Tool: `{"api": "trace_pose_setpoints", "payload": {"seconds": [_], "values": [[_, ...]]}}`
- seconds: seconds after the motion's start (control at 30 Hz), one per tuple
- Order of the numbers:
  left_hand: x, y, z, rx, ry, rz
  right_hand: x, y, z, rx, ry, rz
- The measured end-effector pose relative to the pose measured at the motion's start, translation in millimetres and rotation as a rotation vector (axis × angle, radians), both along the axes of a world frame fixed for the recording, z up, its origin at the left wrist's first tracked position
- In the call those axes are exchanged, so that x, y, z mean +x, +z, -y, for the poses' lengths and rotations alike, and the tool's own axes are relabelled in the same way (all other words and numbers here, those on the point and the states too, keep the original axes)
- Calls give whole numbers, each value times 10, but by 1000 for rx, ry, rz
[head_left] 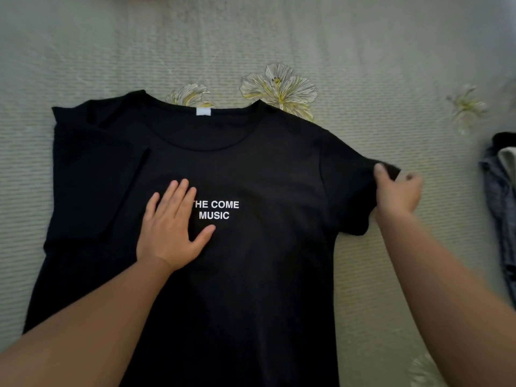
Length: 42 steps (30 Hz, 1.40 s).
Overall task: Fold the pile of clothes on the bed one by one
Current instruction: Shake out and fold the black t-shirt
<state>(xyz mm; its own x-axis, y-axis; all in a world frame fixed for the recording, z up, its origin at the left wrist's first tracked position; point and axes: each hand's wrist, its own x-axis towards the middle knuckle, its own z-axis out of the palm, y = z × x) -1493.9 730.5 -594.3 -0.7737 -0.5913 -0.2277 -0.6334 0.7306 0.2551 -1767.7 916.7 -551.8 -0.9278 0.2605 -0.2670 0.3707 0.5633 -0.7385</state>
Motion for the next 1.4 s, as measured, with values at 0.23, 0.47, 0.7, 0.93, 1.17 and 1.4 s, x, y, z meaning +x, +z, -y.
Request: {"api": "trace_pose_setpoints", "payload": {"seconds": [0.23, 0.47, 0.7, 0.93, 1.17, 1.4], "values": [[-21, 1, -9, -12, -2, 72, 187, -175, 60, 141, 132, 125], [-25, 9, -14, -18, 2, 97, 749, 177, 286, 544, 649, -542], [-34, 26, -23, -29, -8, 114, 1434, 202, 248, 513, 1195, -390], [-29, 13, -21, -36, -11, 111, 863, -77, 296, 454, 1207, -435], [-30, -1, -16, -36, -23, 125, 362, -475, 688, 712, 1242, -286], [-21, -20, -13, -24, -20, 96, 363, -490, 691, 753, 1121, -218]]}}
